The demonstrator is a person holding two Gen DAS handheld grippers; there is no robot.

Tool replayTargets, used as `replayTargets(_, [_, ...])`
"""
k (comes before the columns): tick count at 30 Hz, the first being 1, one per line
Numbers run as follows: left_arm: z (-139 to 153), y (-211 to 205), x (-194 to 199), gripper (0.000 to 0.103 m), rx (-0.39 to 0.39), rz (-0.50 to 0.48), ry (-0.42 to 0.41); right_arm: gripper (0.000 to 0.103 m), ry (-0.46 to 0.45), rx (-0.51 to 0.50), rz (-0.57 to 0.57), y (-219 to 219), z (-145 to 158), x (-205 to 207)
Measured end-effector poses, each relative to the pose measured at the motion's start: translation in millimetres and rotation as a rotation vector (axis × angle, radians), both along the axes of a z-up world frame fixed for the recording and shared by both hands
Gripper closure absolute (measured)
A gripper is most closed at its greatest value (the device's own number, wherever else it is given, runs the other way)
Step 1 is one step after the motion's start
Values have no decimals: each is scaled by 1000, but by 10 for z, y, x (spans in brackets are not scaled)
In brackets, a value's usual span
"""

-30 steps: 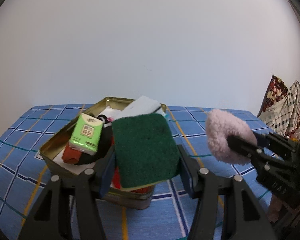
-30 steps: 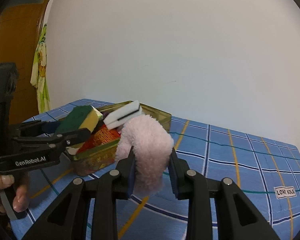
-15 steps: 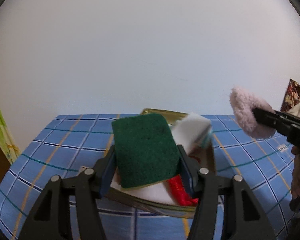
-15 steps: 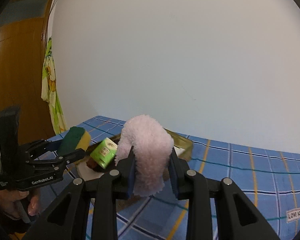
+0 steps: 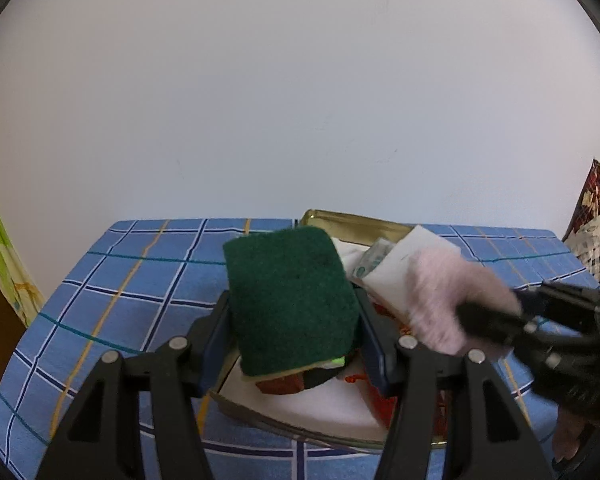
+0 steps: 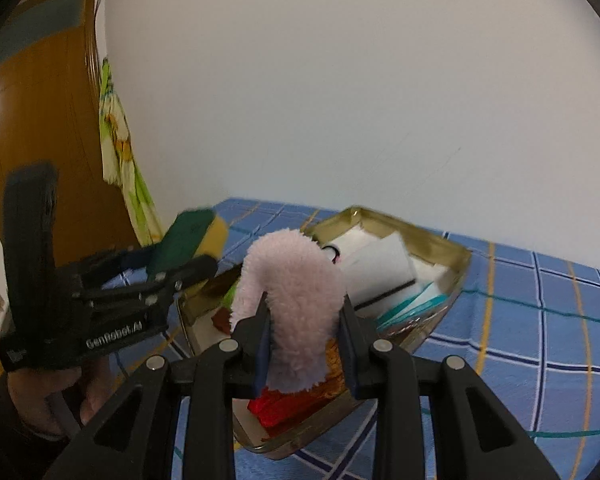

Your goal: Organize soft objects

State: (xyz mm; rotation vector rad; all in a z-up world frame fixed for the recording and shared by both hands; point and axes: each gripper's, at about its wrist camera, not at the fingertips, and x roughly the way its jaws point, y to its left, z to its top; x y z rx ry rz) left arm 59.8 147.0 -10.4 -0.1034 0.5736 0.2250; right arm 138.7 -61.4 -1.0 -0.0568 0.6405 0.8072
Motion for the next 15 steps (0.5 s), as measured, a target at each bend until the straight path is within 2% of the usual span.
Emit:
replayTargets(5, [-96, -17, 83, 46, -7, -5, 29, 72, 29, -46, -14, 82, -149, 117])
replayTargets(9, [-195, -21, 222, 46, -15, -21, 64, 72, 28, -121, -72, 139, -286, 349])
replayTargets(13, [-289, -43, 304, 46, -16, -33, 92, 72, 28, -116, -145, 68, -336, 572])
replayTargets(15, [-310, -54, 316, 46, -16, -37, 98, 72, 43, -98, -135, 54, -327, 598])
